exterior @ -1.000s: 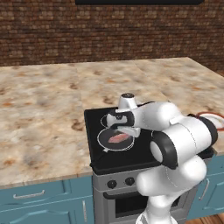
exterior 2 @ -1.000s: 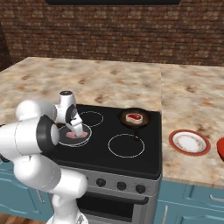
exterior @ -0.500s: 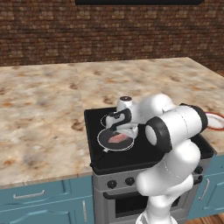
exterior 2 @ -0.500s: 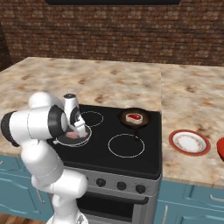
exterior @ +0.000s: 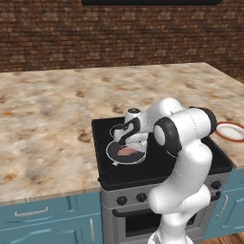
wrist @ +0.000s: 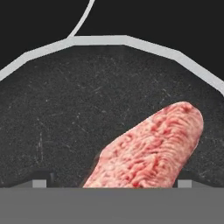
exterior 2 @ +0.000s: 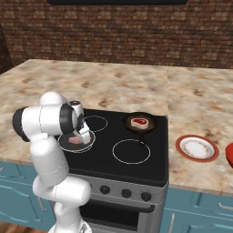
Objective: Place one of the steaks on the plate and the other in the bowl. Then place the bowl in the fridge.
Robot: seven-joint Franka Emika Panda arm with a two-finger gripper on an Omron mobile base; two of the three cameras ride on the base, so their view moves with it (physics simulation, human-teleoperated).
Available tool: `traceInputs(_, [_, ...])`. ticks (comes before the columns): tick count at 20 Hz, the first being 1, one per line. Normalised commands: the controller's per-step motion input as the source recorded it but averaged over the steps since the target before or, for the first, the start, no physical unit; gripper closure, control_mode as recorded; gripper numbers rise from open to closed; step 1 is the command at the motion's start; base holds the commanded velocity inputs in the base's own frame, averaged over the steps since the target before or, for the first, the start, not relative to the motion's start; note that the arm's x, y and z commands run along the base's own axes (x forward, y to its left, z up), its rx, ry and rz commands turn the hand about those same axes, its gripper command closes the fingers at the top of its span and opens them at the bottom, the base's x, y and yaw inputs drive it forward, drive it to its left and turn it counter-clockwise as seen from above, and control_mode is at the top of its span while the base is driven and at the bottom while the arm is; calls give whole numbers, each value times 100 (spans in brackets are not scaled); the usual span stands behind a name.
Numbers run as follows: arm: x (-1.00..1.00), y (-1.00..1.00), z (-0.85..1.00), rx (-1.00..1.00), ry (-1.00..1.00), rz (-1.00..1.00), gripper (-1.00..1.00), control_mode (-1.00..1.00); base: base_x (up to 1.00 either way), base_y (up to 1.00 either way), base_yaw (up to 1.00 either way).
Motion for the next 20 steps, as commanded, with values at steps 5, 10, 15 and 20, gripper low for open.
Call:
traceInputs(5, [12,8,-30,0,0,0,-100,-100,0,0,0])
traceInputs(10, [1,1,-23,0,0,-1,100,-100,0,0,0])
traceInputs(15, [0,-8,-1,1,-2,-5,100,-100,0,0,0])
traceInputs(20, [-6,-13,38,1,-16,0,100,-100,0,0,0])
